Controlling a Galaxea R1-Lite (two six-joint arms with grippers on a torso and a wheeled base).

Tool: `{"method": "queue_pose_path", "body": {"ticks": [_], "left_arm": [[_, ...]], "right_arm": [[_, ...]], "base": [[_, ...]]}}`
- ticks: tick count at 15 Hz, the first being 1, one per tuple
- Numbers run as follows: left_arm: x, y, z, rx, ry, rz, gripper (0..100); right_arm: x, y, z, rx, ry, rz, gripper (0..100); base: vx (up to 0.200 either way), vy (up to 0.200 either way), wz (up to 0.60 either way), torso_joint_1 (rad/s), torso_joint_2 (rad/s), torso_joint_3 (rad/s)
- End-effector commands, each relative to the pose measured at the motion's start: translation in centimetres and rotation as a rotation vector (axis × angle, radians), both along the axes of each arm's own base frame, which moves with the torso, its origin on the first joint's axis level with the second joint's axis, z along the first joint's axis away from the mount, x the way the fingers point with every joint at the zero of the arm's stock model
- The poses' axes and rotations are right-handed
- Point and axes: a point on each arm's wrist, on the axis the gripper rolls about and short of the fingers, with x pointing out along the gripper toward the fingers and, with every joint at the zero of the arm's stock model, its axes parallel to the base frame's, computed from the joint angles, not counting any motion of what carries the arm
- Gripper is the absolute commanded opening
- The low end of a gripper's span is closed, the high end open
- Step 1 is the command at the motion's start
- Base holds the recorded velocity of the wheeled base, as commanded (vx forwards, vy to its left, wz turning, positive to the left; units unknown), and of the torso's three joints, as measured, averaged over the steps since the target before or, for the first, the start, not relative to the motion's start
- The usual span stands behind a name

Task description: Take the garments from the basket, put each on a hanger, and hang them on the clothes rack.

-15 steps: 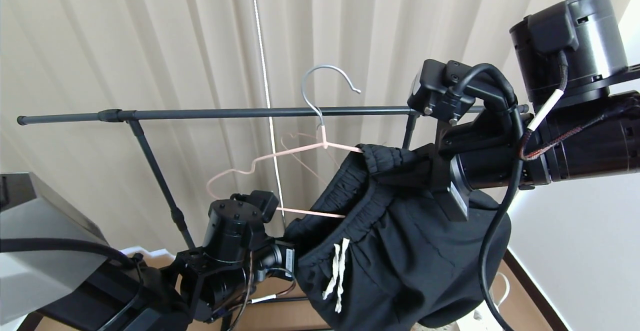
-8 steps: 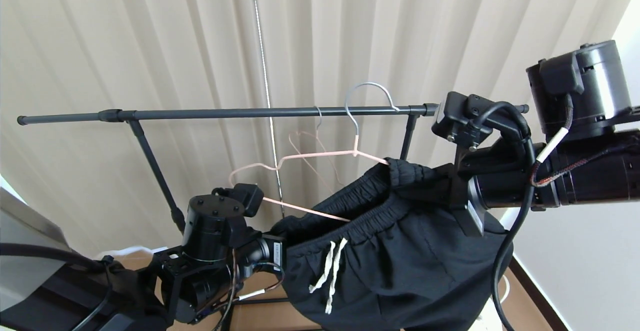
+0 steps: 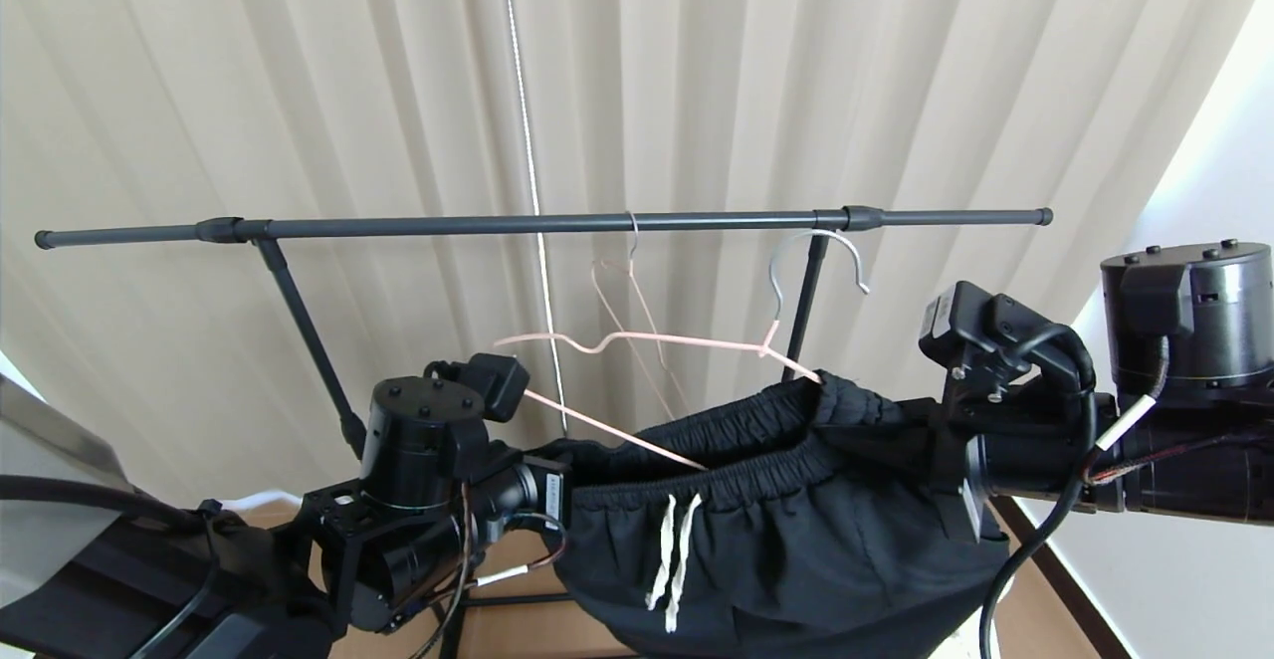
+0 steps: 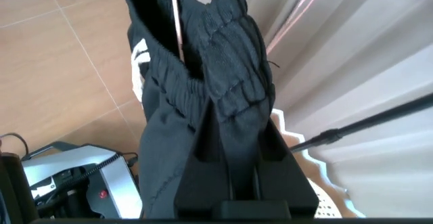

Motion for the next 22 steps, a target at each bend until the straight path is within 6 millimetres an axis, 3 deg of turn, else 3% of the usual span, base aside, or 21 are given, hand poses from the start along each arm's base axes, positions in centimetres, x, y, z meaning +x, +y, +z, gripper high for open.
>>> {"method": "queue_pose_path", "body": {"ticks": [1,12,18,22], "left_arm": [[0.2,0.2,0.2,-0.004,-0.006,0.01,0],[2.3,4.1,1.5,0.006,-0.059,0.155,0],[3.0,4.7,2.3,0.036,-0.081,0.16,0],[3.7,4.2,5.7,0.091,-0.039,0.14,0]], "right_arm": [[-0.1,-0.5,-0.4,-0.006,0.012,-0.016,0],[0.2,-1.2,-2.3,-0.118,-0.01,0.02,0],[0.9,-2.2,-3.6,-0.203,-0.031,0.022,0],[1.4,-2.1,-4.2,-0.245,-0.023,-0.006,0]], "base": [[0.0,0.0,0.0,0.0,0.0,0.0],[0.0,0.0,0.0,0.0,0.0,0.0],[0.0,0.0,0.0,0.0,0.0,0.0],[0.0,0.0,0.0,0.0,0.0,0.0]]}}
